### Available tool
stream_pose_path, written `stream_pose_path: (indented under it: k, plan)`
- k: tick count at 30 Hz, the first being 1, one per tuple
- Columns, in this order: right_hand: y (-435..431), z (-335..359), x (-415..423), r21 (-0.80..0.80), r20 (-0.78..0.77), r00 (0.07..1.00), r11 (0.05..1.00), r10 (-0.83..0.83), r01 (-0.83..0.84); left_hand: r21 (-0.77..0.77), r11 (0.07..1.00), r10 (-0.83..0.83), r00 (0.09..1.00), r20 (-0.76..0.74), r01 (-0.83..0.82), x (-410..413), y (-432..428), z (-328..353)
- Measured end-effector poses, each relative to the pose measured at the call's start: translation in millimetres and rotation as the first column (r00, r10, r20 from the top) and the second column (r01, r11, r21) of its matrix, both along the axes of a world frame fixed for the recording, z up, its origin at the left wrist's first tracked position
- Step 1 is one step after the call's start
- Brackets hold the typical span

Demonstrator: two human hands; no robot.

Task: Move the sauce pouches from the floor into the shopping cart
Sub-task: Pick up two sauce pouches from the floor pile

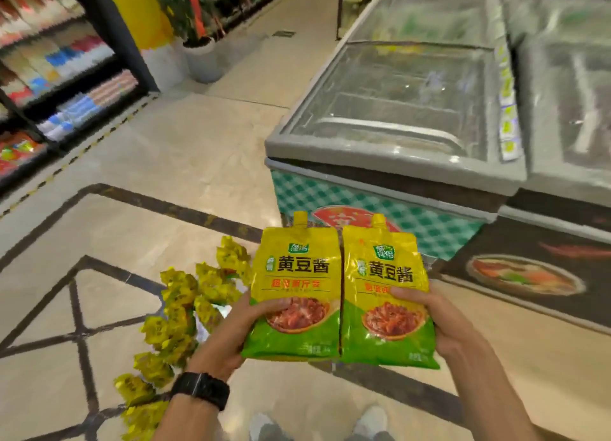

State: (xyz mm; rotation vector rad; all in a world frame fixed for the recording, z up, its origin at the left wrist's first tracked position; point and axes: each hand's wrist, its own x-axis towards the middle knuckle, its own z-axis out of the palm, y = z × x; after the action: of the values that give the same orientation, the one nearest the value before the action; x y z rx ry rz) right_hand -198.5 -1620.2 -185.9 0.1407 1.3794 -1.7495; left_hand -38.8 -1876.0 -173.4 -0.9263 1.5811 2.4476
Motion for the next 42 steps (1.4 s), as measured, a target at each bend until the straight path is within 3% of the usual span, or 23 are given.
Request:
stream_pose_path:
  k: [4,8,17,27,35,42]
  plan:
    - [100,1,-16,-0.070,-0.009,0.979,0.977,-0.205,0.204,-0.007,0.979,-0.206,0.978,-0.026,0.206,-70,78,5]
    - [189,3,-16,-0.133,0.009,0.906,0.897,-0.424,0.421,-0.017,0.898,-0.441,0.897,-0.026,0.440,-133,153,10]
    - [351,-4,-2,-0.166,0.059,0.588,0.572,-0.807,0.803,-0.066,0.565,-0.825,0.564,-0.033,0.822,-261,337,14]
    - [514,-17,-43,-0.085,0.062,0.214,0.208,-0.975,0.974,-0.003,0.250,-0.968,0.250,-0.012,0.968,-407,568,-13]
    - [641,-14,-36,-0.041,0.062,-0.088,-0.091,-0.994,0.995,0.074,-0.052,-0.997,-0.055,0.047,0.996,-455,755,-22]
    - [783,-21,-21,-0.151,0.083,-0.206,-0.216,-0.975,0.965,0.027,-0.212,-0.976,-0.213,0.045,0.977,-455,943,-28]
